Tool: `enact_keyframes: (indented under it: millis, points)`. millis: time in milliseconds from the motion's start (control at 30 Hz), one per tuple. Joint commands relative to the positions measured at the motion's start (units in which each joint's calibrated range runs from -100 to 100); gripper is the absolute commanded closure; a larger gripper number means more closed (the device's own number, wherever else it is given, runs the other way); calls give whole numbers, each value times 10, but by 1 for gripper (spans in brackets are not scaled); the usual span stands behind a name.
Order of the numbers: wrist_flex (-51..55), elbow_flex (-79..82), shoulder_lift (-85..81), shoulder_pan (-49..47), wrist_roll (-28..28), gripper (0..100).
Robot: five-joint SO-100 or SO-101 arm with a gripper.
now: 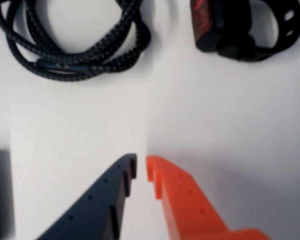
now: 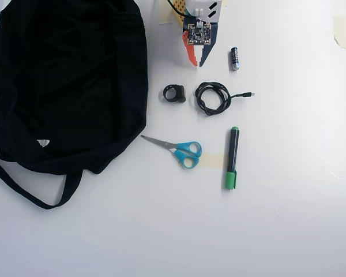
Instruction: Put the cable into the black bag
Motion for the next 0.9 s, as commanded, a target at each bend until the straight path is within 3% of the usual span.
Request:
enact_keyframes:
  millis: [0, 367, 533, 867]
  points:
    - [17, 12, -7, -3, -3, 98]
    - [-1, 12, 4, -9, 1, 98]
    - [-115, -15, 56, -15, 1, 98]
    - [-277, -247, 290, -74, -4, 98]
